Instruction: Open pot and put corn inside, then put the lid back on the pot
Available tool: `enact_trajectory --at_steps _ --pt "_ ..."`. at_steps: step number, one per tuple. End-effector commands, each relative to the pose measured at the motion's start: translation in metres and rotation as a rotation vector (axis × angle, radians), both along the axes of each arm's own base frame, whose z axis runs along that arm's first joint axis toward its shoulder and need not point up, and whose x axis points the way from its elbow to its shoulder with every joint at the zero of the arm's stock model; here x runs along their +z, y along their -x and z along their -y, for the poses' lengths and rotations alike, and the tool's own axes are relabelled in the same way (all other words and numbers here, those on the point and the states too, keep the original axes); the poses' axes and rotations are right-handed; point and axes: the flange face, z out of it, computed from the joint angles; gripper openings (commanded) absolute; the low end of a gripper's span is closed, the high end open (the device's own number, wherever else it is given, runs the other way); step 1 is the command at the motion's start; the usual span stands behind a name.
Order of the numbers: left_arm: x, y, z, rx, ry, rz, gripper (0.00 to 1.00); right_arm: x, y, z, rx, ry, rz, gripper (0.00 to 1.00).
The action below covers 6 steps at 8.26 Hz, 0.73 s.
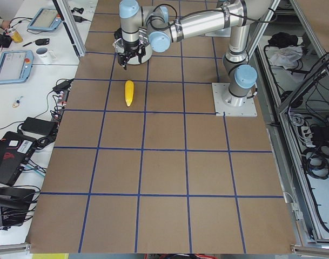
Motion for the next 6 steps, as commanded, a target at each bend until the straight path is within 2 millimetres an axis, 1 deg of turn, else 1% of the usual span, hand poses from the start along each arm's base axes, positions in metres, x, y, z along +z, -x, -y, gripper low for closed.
enact_trajectory --at_steps 1,2,3,4,5,6 --pt "-0.034 -0.026 0.014 -0.132 -0.050 -0.010 1.00 0.001 -0.001 0.011 0.067 0.048 -0.015 1.00" --pt "-0.042 -0.027 0.025 -0.166 -0.009 -0.009 1.00 -0.007 -0.002 0.029 0.058 0.039 -0.018 1.00" --pt "-0.061 -0.026 0.036 -0.222 0.007 -0.044 1.00 -0.010 -0.006 0.053 0.044 0.040 -0.013 1.00" --pt "-0.084 -0.024 0.043 -0.261 -0.017 -0.081 1.00 -0.023 -0.017 0.086 0.017 0.067 -0.006 1.00" --pt "-0.098 -0.025 0.046 -0.276 -0.038 -0.089 1.00 -0.028 -0.045 0.100 0.039 0.122 0.002 1.00" --pt "-0.106 -0.026 0.045 -0.272 -0.065 -0.086 1.00 -0.050 -0.075 0.112 -0.038 0.139 0.025 1.00"
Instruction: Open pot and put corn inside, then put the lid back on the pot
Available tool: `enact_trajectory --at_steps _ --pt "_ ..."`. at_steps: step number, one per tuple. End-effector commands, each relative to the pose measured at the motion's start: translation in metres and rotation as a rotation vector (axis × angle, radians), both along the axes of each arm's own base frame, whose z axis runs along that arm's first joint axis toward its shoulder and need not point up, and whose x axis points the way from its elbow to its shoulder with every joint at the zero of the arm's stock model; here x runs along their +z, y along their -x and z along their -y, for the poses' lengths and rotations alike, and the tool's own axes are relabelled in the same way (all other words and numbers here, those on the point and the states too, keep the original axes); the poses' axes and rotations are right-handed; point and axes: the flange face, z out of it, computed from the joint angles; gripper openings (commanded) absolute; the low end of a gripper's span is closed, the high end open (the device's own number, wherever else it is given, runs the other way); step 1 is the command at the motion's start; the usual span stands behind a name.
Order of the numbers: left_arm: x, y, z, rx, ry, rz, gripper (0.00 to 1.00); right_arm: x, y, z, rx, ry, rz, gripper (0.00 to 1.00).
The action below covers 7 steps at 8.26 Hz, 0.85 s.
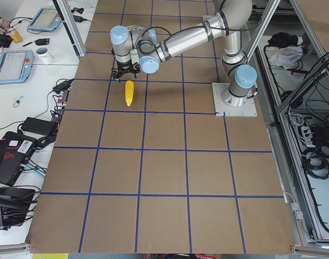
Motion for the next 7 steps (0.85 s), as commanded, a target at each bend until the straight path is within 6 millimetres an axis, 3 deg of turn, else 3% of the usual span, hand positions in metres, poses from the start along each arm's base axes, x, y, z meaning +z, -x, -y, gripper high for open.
enact_trajectory --at_steps 1,2,3,6,7 --pt "-0.037 -0.001 0.002 -0.024 -0.065 -0.015 1.00 -0.056 -0.088 0.035 -0.105 0.061 0.056 1.00" --pt "-0.054 0.000 0.004 -0.053 -0.079 -0.025 1.00 -0.084 -0.133 0.036 -0.143 0.078 0.080 1.00" --pt "-0.068 -0.001 0.006 -0.080 -0.097 -0.034 1.00 -0.103 -0.155 0.038 -0.161 0.093 0.085 1.00" --pt "-0.085 -0.002 0.007 -0.087 -0.124 -0.033 1.00 -0.124 -0.171 0.041 -0.167 0.092 0.092 1.00" --pt "-0.100 -0.002 0.009 -0.085 -0.148 -0.039 1.00 -0.129 -0.172 0.042 -0.166 0.085 0.089 1.00"
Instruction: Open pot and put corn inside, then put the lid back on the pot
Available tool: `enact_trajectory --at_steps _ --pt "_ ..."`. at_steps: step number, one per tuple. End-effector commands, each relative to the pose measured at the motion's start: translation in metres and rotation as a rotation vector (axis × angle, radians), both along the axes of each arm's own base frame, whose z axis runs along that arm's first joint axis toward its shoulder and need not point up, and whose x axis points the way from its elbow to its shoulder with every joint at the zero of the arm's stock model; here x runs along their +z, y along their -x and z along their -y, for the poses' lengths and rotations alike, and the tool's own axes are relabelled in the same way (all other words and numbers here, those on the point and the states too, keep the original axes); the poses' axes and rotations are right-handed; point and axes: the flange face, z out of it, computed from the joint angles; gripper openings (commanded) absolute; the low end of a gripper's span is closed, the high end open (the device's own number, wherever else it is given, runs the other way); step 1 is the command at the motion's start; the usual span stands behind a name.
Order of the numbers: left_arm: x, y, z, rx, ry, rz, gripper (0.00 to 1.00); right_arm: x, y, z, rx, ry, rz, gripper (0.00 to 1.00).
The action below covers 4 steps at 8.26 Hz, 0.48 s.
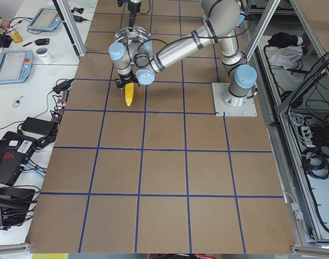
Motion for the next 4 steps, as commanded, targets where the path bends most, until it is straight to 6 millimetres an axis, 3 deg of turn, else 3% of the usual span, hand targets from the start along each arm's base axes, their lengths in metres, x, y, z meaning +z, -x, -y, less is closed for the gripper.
enact_trajectory --at_steps 1,4 --pt "-0.0275 -0.0010 0.0027 -0.001 -0.040 -0.006 1.00 -0.0149 -0.0051 0.0028 0.003 -0.013 -0.004 1.00" --pt "-0.0344 -0.0021 0.0084 -0.002 -0.012 -0.001 1.00 -0.0213 -0.0057 0.0045 0.011 -0.022 -0.009 0.93"
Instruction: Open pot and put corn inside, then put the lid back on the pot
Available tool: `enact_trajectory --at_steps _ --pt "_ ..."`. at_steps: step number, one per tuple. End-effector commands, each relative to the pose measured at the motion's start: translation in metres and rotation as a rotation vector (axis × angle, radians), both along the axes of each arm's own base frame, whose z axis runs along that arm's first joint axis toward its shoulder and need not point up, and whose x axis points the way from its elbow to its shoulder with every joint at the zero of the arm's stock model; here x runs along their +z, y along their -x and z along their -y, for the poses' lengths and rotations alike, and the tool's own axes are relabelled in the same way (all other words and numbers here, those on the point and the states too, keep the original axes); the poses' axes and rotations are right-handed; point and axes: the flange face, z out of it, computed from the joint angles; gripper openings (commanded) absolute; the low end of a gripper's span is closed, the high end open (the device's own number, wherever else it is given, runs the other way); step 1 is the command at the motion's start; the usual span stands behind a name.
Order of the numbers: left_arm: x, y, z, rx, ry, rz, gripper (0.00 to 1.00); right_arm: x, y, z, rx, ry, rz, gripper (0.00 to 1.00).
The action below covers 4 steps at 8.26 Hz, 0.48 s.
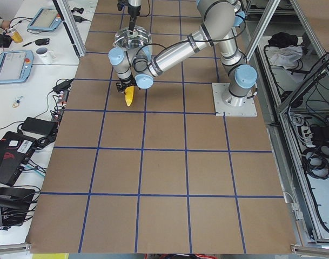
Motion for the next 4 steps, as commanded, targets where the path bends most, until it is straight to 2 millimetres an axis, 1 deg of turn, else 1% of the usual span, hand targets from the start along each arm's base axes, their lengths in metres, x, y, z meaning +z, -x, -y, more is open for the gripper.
enact_trajectory --at_steps 1,2,4 --pt "-0.0065 -0.0011 0.0050 -0.009 0.020 0.003 1.00 -0.0040 -0.0005 0.0009 0.005 -0.005 -0.003 0.89" --pt "-0.0071 -0.0013 0.0056 -0.015 0.024 0.003 1.00 -0.0050 -0.0005 0.0012 0.005 -0.007 -0.003 0.84" --pt "-0.0101 -0.0016 0.0079 -0.015 0.032 0.004 1.00 -0.0052 -0.0005 0.0011 0.006 -0.008 -0.004 0.69"
